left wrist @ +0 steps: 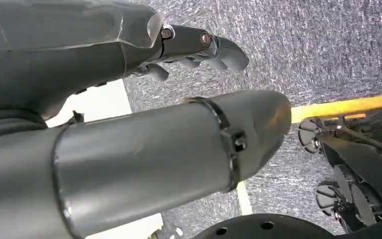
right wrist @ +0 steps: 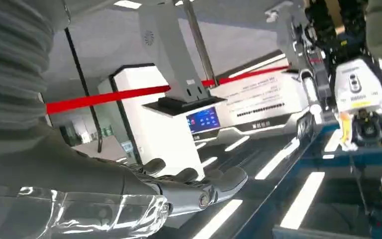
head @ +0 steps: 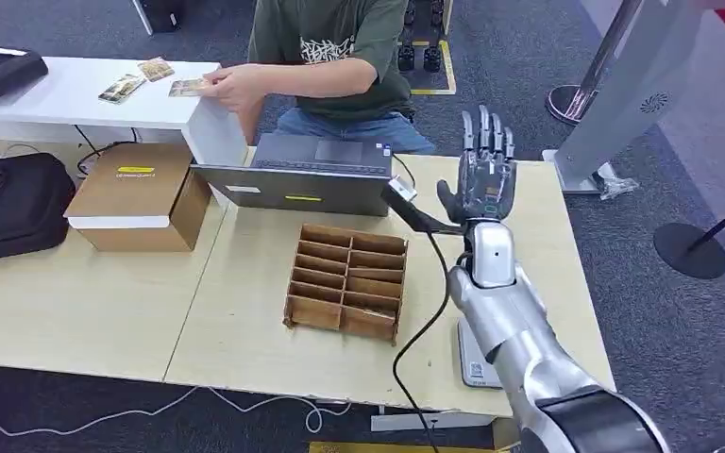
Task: Pass the card to the sensor for recognition and then transmit it.
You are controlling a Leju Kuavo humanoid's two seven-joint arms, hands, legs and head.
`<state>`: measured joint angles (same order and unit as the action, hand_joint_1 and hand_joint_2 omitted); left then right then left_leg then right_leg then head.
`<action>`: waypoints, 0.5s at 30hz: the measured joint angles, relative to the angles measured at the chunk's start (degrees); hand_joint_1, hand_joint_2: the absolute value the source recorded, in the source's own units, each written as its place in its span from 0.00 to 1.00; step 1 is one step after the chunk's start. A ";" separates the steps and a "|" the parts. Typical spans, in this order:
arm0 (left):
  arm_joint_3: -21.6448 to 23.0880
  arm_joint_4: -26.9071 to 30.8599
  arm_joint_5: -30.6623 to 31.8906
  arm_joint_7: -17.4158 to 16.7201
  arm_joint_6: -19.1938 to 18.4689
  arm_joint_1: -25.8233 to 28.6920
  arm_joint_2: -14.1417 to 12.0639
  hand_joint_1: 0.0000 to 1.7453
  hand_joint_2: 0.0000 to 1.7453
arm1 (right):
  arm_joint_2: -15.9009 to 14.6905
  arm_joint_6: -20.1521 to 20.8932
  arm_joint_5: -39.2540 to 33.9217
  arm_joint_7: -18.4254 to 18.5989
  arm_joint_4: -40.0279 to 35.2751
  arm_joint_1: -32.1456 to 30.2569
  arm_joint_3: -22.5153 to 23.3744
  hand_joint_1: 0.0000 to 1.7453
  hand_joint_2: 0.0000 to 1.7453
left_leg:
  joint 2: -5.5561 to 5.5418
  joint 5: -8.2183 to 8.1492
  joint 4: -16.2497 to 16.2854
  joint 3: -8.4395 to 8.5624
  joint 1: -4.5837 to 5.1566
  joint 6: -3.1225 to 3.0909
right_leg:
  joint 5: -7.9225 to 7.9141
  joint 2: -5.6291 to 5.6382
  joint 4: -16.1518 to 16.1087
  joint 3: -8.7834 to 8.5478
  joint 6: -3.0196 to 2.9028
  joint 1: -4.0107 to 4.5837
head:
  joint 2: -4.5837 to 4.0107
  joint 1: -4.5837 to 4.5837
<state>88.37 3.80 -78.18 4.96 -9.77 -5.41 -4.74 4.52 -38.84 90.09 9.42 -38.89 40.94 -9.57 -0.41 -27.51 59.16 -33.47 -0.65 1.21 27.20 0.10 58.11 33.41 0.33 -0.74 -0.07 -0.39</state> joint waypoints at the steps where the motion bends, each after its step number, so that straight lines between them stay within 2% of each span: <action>1: 0.00 0.02 -0.28 0.00 0.00 0.01 0.02 0.00 0.00 | -0.17 0.00 0.02 0.35 -2.25 -1.22 0.00 0.00 1.00 | 0.00 0.00 0.00 0.00 0.00 0.00 | 0.00 0.00 0.00 0.00 0.00 0.00 | 0.00 0.00; 3: 0.00 0.02 -0.72 0.00 0.00 0.09 0.07 0.00 0.00 | -0.79 0.00 0.02 1.42 -6.14 -3.68 -0.15 0.00 1.00 | -0.02 0.00 0.00 -0.01 0.00 0.00 | 0.01 -0.02 -0.01 0.00 0.01 0.00 | 0.00 0.00; 6: 0.00 0.02 -1.40 0.00 -0.02 0.28 0.09 0.00 0.00 | -2.86 0.00 0.02 4.99 -11.39 -7.43 -1.66 0.00 1.00 | -0.02 -0.01 0.00 -0.02 0.01 0.00 | 0.01 -0.02 -0.02 0.00 0.01 -0.01 | 0.00 0.00; 12: -0.02 0.02 -2.58 0.09 -0.13 0.65 0.09 0.00 0.00 | -10.52 1.18 0.02 18.21 -23.21 -15.35 -9.03 0.00 1.00 | -0.07 -0.03 0.01 -0.05 0.01 -0.04 | 0.02 -0.03 -0.04 0.01 0.03 -0.01 | 0.00 0.02; 15: -0.02 0.00 -2.95 0.22 -0.13 0.80 0.11 0.00 0.00 | -15.31 4.21 0.02 24.47 -29.62 -19.41 -12.71 0.00 1.00 | -0.09 -0.07 0.01 -0.05 0.01 -0.08 | 0.03 -0.05 -0.06 0.02 0.04 -0.01 | 0.00 0.00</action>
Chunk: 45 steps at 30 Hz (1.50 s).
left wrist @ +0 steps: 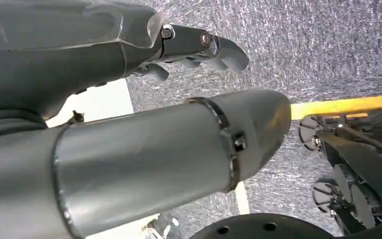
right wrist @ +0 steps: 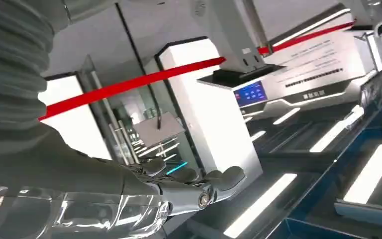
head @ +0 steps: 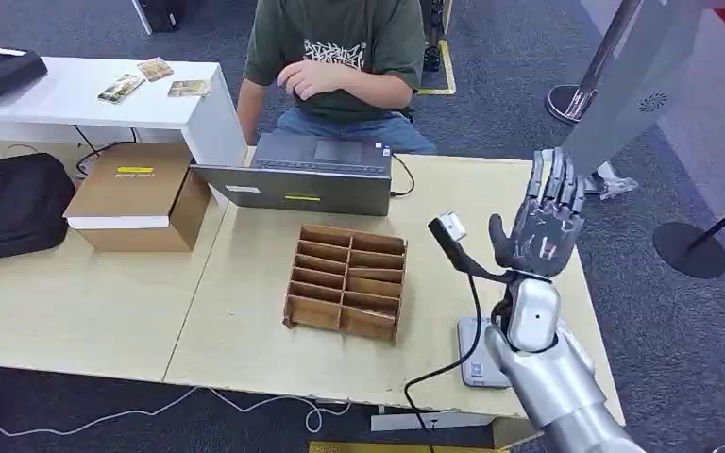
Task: Pass the card to the sensor for recognition and then transmit it.
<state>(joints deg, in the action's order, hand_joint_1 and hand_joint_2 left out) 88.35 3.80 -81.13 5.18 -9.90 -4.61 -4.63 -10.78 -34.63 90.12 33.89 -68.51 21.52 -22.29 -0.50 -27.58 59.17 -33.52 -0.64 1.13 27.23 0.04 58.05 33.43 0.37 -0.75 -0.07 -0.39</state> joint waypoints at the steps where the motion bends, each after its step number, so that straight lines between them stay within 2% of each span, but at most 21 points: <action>1: 0.02 0.00 -0.22 0.00 0.00 0.11 0.00 0.00 0.00 | -1.55 0.89 0.02 1.55 -2.03 -1.47 -1.18 0.00 1.00 | -0.03 0.00 0.00 -0.01 0.00 0.00 | 0.00 -0.01 0.00 0.00 0.00 0.00 | 0.00 0.02; 5: 0.00 0.00 -0.74 0.20 0.00 0.43 0.04 0.00 0.00 | -6.82 3.48 0.02 5.49 -10.45 -7.80 -3.70 0.00 1.00 | -0.04 -0.02 0.00 -0.05 0.00 -0.02 | 0.02 -0.03 0.00 0.01 0.00 0.00 | 0.00 0.00; 7: 0.02 0.00 -0.90 0.28 0.00 0.54 0.15 0.00 0.00 | -8.80 5.34 0.02 5.91 -14.12 -10.57 -3.81 0.00 1.00 | -0.02 -0.05 -0.01 -0.04 0.00 -0.01 | 0.02 -0.02 0.00 0.02 0.00 0.00 | 0.00 0.00; 11: 0.00 0.00 -1.46 0.74 0.00 0.64 0.28 0.00 0.00 | -12.31 11.82 0.02 6.13 -22.36 -15.72 -3.85 0.00 1.00 | -0.02 -0.05 -0.01 -0.05 0.00 -0.01 | 0.03 -0.02 0.00 0.02 0.01 0.00 | 0.00 0.00; 14: 0.00 0.00 -1.75 1.03 -0.07 0.73 0.28 0.00 0.00 | -14.42 15.66 0.02 6.13 -27.25 -18.26 -4.03 0.00 1.00 | 0.01 -0.05 -0.01 -0.05 0.00 -0.01 | 0.03 0.00 0.00 0.01 0.01 0.00 | 0.00 0.00; 18: 0.02 0.00 -2.12 1.09 -0.24 0.76 0.31 0.00 0.00 | -15.66 18.21 0.02 6.13 -30.91 -19.87 -4.99 0.00 1.00 | 0.02 -0.05 -0.01 -0.02 -0.01 -0.01 | 0.03 -0.01 0.00 -0.01 0.01 0.00 | -0.02 0.00; 22: 0.00 0.00 -2.78 1.40 -0.39 0.83 0.48 0.00 0.00 | -15.71 20.27 0.02 6.11 -33.70 -21.84 -8.64 0.00 1.00 | 0.01 -0.05 -0.03 -0.03 -0.02 -0.01 | 0.04 -0.01 0.02 0.00 0.00 0.01 | 0.00 0.00; 25: 0.00 0.00 -2.89 1.40 -0.50 0.84 0.65 0.00 0.00 | -14.75 20.35 0.04 6.11 -34.37 -22.06 -11.45 0.00 1.00 | 0.05 -0.05 -0.04 -0.02 -0.03 -0.01 | 0.04 0.01 0.03 0.00 -0.01 0.02 | 0.00 -0.02; 36: 0.00 0.00 -2.89 1.40 -0.85 0.77 0.72 0.00 0.00 | -12.60 23.02 0.02 5.96 -34.31 -20.32 -20.21 0.00 1.00 | 0.04 -0.04 -0.04 -0.02 -0.01 -0.01 | 0.04 0.00 0.03 -0.02 -0.01 0.01 | 0.00 0.00; 40: 0.00 0.00 -3.24 1.40 -0.85 0.78 0.72 0.00 0.00 | -9.68 25.55 0.02 0.92 -34.18 -21.81 -20.45 0.00 1.00 | 0.03 -0.05 -0.04 -0.02 -0.02 0.00 | 0.05 0.00 0.03 -0.01 -0.02 0.02 | 0.00 0.00; 45: 0.00 0.00 -3.30 1.36 -0.68 0.64 0.74 0.00 0.00 | -6.57 29.25 0.02 -2.74 -33.55 -22.82 -19.02 0.00 1.00 | 0.04 -0.05 -0.05 -0.02 -0.02 0.00 | 0.06 0.01 0.03 0.01 -0.03 0.02 | 0.00 -0.02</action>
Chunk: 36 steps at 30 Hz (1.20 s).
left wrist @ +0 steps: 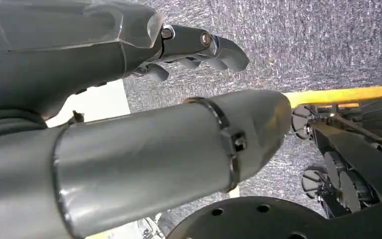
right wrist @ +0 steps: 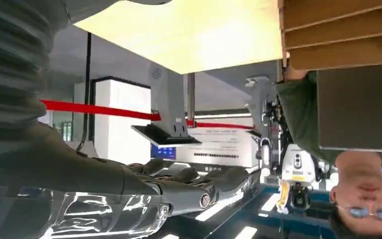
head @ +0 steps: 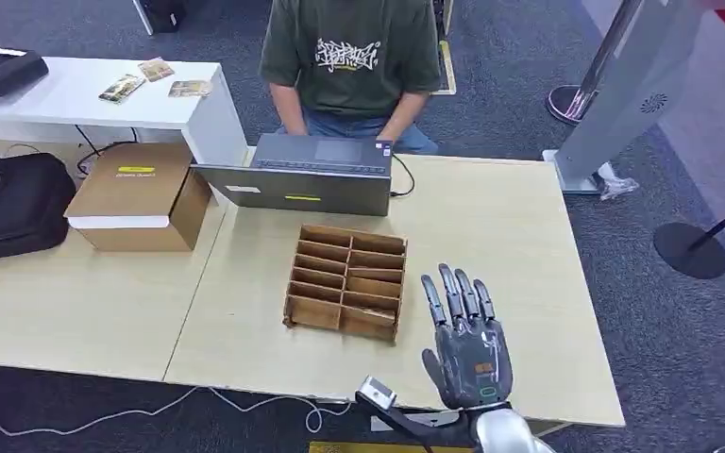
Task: Pass the card to the sensor for recognition and then transmit it.
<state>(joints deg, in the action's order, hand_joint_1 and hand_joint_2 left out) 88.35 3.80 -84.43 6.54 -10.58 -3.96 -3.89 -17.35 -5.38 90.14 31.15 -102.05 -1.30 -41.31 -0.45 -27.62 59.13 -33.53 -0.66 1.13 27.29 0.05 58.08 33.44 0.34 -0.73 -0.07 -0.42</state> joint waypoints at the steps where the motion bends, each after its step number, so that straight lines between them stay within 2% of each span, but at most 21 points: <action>1: 0.00 0.00 -0.02 0.00 0.02 -0.01 -0.02 0.00 0.00 | 0.41 0.00 0.00 -0.59 0.24 -0.08 0.35 0.00 1.00 | 0.00 0.00 0.00 0.00 0.00 0.00 | 0.00 0.00 0.00 0.00 0.00 0.00 | 0.00 0.02; 6: 0.00 0.00 -0.66 -0.20 0.33 -0.09 0.00 0.00 0.00 | 3.45 -1.36 0.00 -5.65 1.71 -0.19 2.54 0.00 1.00 | 0.02 0.00 0.00 0.01 0.00 0.00 | -0.01 0.01 0.00 -0.01 0.00 0.00 | 0.00 0.02; 13: 0.00 0.00 -1.62 -0.35 0.39 -0.11 0.13 0.00 0.00 | 7.74 -2.78 0.00 -8.12 3.94 -0.12 5.64 0.00 1.00 | 0.01 0.01 0.00 0.01 0.00 0.00 | -0.01 0.01 0.00 -0.02 0.00 0.00 | 0.00 0.02; 18: 0.00 -0.02 -1.97 -0.44 0.46 -0.16 0.42 0.00 0.00 | 11.96 -2.49 0.00 -9.75 5.12 -0.14 8.00 0.00 1.00 | 0.02 0.01 0.00 0.01 0.00 0.00 | 0.00 0.01 0.01 -0.01 0.00 0.00 | 0.00 0.02; 25: 0.00 -0.04 -2.60 -0.55 0.61 -0.21 0.68 0.00 0.00 | 16.22 2.56 0.00 -7.43 6.32 -1.20 9.42 0.00 1.00 | 0.01 0.01 0.00 0.01 0.00 0.00 | 0.00 0.01 0.01 -0.01 0.00 0.00 | 0.00 0.02; 31: 0.00 -0.17 -3.93 -1.22 0.61 -0.23 0.96 0.00 0.00 | 17.29 9.20 0.00 -4.33 6.76 -3.08 9.27 0.00 1.00 | 0.01 0.00 0.00 0.00 0.01 0.00 | 0.00 0.01 0.00 -0.01 0.00 -0.01 | 0.00 0.02; 36: 0.00 -0.50 -4.61 -1.38 0.61 -0.23 1.20 0.00 0.00 | 17.53 11.13 0.00 -4.59 6.78 -4.98 8.74 0.00 1.00 | 0.01 0.00 0.00 0.00 0.00 0.00 | 0.00 0.00 0.00 0.00 0.00 0.00 | 0.00 0.02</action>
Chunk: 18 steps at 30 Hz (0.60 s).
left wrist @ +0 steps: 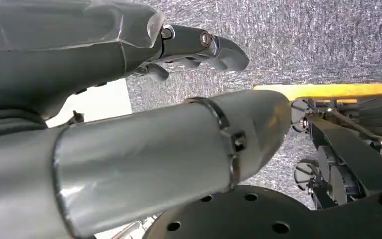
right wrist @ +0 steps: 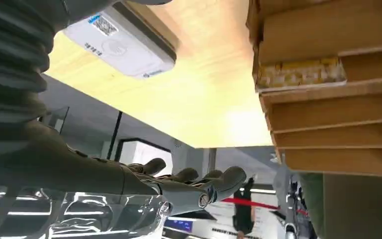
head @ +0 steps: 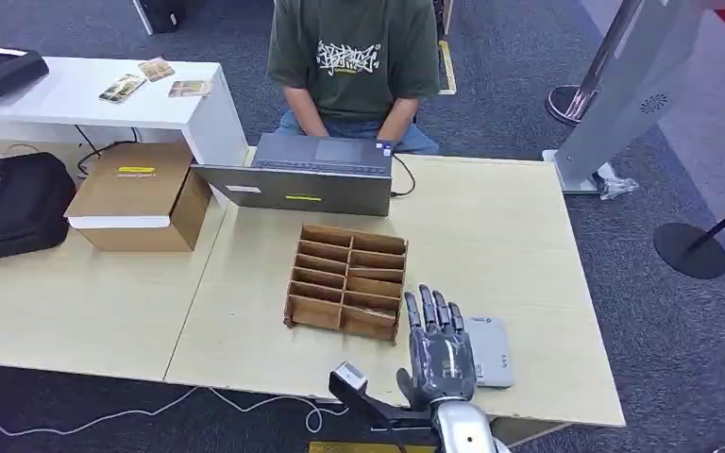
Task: Pass the card to the sensor for recognition and then transmit it.
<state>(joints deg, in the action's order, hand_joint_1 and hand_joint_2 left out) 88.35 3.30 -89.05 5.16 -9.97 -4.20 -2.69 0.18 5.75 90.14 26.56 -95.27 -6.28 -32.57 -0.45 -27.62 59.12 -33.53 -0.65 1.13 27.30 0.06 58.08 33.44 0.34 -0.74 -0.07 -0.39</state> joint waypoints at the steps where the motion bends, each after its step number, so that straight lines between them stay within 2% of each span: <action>1: 0.00 -0.04 -0.13 0.00 0.00 0.00 0.07 0.00 0.00 | 0.04 -0.04 0.00 -0.20 0.00 -0.28 -0.04 0.00 1.00 | 0.00 0.00 0.00 0.00 0.00 0.00 | 0.00 0.00 0.00 0.00 0.00 0.00 | 0.00 0.00; 9: 0.00 -0.15 -0.96 -0.17 0.07 0.00 0.55 0.00 0.00 | 1.25 -2.25 0.00 -1.25 0.87 -0.79 0.04 0.00 1.00 | 0.01 0.00 0.00 0.01 0.00 0.00 | 0.00 0.00 0.01 -0.01 0.00 0.00 | 0.00 0.00; 15: -0.07 -0.31 -0.94 -0.22 0.22 -0.02 1.18 0.00 0.00 | 2.69 -8.67 -0.37 -4.20 5.29 0.89 1.13 0.00 1.00 | 0.02 0.01 0.00 0.01 0.00 0.00 | 0.00 0.00 0.01 -0.02 0.00 0.00 | 0.00 0.00; 18: -0.09 -0.61 -0.96 -0.22 0.24 -0.03 1.51 0.00 0.00 | 3.96 -9.60 -0.92 -5.18 7.37 2.10 2.12 0.00 1.00 | 0.02 0.01 0.00 0.02 0.00 0.00 | 0.00 0.01 0.01 -0.02 0.00 0.00 | 0.00 0.00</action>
<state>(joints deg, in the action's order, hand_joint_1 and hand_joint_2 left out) 88.26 2.69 -90.01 4.94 -9.73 -4.23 -1.18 4.13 -3.85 89.22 21.38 -87.91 -4.17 -30.45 -0.43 -27.62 59.12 -33.52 -0.65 1.13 27.29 0.07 58.09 33.42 0.34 -0.74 -0.07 -0.39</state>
